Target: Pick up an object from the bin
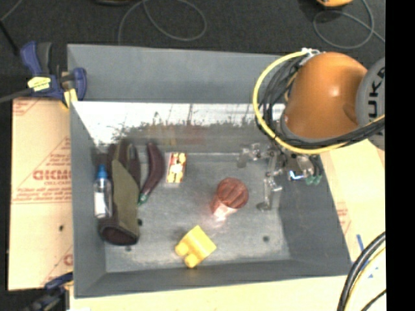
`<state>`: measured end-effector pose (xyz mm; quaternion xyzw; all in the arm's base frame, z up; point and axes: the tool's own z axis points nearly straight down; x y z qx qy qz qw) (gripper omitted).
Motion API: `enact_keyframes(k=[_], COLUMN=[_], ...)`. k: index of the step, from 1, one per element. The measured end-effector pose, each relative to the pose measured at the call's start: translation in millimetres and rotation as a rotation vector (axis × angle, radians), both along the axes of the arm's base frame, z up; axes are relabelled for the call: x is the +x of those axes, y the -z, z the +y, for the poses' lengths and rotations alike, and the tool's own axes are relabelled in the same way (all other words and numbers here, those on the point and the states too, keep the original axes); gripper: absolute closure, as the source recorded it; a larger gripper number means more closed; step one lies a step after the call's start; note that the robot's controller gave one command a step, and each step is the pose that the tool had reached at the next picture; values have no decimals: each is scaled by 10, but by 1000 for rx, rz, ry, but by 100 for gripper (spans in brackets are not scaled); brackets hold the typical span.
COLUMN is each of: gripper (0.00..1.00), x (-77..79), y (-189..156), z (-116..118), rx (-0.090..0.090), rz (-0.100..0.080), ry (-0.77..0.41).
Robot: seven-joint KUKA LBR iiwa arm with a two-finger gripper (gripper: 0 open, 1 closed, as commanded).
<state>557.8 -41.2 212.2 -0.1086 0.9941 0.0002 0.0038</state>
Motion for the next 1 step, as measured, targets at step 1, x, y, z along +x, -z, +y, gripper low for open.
enact_keyframes(k=[1], gripper=[0], x=[64], y=[517], z=[81], rx=[-8], rz=[-17], ry=[-159])
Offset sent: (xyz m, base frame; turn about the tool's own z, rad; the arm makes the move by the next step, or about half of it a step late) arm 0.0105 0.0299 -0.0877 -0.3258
